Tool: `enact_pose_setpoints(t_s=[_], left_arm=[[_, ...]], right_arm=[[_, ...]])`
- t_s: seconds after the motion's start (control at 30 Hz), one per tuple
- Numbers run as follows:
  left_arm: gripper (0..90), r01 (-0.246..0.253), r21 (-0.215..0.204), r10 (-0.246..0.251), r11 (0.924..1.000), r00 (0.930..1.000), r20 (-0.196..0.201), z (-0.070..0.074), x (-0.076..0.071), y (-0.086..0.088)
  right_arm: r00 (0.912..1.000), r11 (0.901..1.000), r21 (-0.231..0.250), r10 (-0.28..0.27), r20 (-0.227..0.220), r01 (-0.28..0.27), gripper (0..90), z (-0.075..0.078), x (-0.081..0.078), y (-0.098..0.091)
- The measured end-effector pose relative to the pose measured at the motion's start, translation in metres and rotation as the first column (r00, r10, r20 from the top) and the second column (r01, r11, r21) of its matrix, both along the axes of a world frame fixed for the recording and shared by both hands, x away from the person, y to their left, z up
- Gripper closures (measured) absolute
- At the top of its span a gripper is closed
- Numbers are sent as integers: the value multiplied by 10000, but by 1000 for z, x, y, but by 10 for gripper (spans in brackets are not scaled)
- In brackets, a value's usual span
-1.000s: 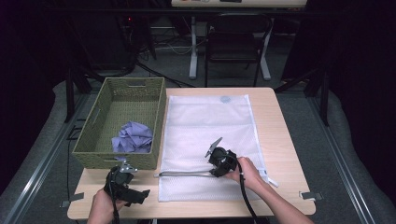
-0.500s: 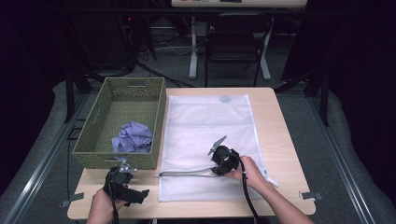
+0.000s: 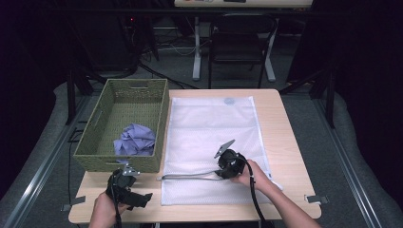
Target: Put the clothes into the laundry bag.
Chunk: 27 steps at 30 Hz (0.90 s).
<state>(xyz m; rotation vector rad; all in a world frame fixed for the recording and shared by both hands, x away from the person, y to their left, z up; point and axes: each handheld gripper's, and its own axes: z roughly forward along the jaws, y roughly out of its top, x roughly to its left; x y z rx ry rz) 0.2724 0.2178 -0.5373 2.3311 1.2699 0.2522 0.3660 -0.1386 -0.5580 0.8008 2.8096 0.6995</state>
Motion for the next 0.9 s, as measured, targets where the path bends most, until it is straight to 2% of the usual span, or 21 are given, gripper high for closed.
enact_pose_setpoints(t_s=[0.07, 0.2, 0.53, 0.57, 0.9], left_arm=[[1, -3, 16, 3, 10000, 10000, 10, 0, 0, 0], [1, -31, -3, 31, 10000, 10000, -51, 0, -1, 1], [1, -17, 17, 17, 10000, 10000, -28, 0, -1, 1], [1, -16, 15, 16, 10000, 10000, -32, 0, -1, 1], [1, -100, -39, 100, 9999, 9999, -27, 1, -2, 3]], right_arm=[[10000, 9999, 102, -45, 19, 44, 723, -1, 0, 1], [9998, 9998, -127, 183, 36, -183, 826, 1, -3, 4], [9999, 9997, -204, 160, 31, -160, 850, 2, -3, 6], [10000, 9999, -67, 82, 27, -82, 850, 2, -3, 5], [9999, 9999, 129, -6, 109, 4, 861, 11, -2, 2]])
